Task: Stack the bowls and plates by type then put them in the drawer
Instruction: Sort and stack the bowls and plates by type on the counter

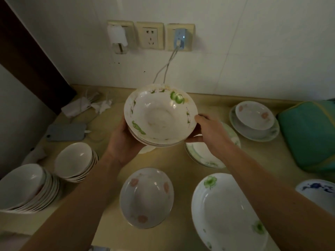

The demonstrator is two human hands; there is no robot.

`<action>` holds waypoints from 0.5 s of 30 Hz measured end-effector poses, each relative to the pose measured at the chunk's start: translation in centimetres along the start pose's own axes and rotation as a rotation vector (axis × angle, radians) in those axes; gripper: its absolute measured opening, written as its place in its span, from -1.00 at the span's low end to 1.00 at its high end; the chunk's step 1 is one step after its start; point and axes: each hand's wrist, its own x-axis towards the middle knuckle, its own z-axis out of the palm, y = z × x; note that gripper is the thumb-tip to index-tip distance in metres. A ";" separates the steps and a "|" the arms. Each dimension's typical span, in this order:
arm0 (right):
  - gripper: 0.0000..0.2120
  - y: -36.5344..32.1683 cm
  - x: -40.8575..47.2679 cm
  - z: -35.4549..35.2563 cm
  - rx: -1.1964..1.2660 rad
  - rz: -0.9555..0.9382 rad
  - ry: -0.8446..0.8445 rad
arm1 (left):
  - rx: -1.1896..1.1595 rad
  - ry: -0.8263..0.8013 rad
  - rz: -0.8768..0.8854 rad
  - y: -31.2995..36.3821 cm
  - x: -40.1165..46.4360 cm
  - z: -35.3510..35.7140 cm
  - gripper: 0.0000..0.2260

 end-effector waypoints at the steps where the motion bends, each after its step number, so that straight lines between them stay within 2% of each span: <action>1: -0.81 -0.1 -0.4 -0.3 0.001 -0.004 0.007 | 0.063 0.019 0.016 -0.1 -0.2 0.3 -0.64; 3: -0.81 -0.4 -1.3 -1.4 0.004 -0.009 0.027 | 0.203 0.057 0.053 -0.3 -0.7 0.7 -0.61; 5: -0.80 -0.4 -2.6 -2.5 0.003 -0.013 0.067 | 0.232 -0.079 0.046 -0.7 -1.3 0.7 -0.64; 8: -0.81 -0.1 -5.2 -4.3 -0.004 -0.045 0.133 | 0.208 -0.239 -0.020 -1.1 -2.6 1.7 -0.53; 15: -0.74 1.8 -12.5 -9.3 -0.104 -0.079 0.264 | 0.270 -0.250 0.013 -6.0 -6.9 5.1 -0.57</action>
